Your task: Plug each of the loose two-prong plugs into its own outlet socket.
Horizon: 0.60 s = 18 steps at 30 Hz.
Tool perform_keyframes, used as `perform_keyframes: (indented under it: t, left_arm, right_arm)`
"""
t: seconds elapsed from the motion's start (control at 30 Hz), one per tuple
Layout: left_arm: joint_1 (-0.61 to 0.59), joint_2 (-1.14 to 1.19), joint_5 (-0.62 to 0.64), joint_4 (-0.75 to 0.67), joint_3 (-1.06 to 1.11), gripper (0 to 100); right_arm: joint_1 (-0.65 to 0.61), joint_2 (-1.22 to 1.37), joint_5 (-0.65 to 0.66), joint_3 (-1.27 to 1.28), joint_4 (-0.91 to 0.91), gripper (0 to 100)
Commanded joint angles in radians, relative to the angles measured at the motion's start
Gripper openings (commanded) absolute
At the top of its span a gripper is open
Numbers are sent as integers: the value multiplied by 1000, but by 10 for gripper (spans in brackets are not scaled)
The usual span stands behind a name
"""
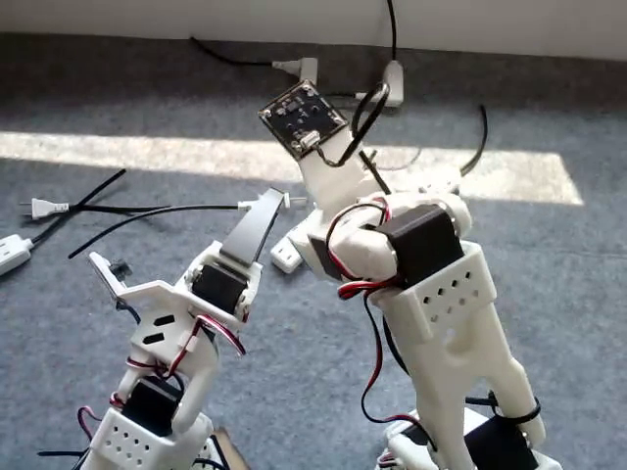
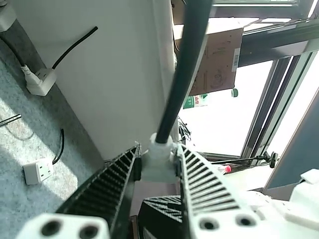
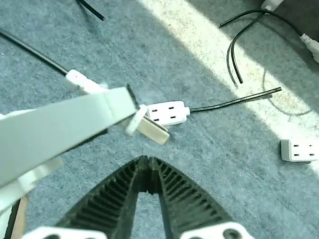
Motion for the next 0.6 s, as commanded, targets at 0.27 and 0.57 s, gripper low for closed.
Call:
perform_keyframes:
  t: [0.27,0.57]
  left_arm:
    - [130,-13,-81,-11,-12,8]
    - [151,-15,-109,-11,-12,8]
  right_arm:
    - [19,24,-69,-2,-140,6]
    - [147,217,8,-13,-260,6]
